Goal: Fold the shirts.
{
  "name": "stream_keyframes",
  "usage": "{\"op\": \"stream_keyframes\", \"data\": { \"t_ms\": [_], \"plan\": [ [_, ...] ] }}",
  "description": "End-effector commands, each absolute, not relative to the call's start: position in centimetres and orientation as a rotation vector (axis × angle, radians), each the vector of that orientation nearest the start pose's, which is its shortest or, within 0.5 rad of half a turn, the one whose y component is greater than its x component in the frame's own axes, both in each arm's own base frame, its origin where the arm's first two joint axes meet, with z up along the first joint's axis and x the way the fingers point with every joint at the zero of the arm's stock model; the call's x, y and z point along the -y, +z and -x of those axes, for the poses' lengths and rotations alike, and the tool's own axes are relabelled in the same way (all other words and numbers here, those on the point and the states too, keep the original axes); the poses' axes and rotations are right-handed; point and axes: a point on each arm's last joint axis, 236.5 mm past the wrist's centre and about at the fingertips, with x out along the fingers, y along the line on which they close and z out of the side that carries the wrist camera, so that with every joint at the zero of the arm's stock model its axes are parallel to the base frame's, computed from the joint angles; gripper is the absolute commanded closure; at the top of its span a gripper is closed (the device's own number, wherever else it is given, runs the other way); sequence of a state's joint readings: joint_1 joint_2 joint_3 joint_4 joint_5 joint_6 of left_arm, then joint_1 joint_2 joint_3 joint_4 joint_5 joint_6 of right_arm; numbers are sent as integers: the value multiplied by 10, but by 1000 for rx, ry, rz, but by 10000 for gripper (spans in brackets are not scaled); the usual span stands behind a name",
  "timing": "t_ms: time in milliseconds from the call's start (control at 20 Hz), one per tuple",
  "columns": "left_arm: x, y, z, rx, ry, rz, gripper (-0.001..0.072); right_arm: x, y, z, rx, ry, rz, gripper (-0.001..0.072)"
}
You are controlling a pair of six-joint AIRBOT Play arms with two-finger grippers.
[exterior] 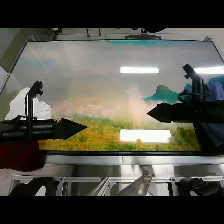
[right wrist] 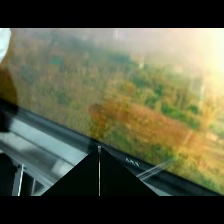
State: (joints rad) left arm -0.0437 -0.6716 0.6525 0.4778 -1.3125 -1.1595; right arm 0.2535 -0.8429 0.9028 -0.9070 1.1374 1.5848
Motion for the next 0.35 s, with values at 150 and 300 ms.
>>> {"op": "stream_keyframes", "data": {
  "t_ms": [150,300],
  "plan": [
    [212,122,-205,-1002,-941,569,705,-219,86,-228,-1328,680,-430,693],
    [212,122,-205,-1002,-942,570,705,-219,86,-228,-1329,680,-431,692]
  ]
}}
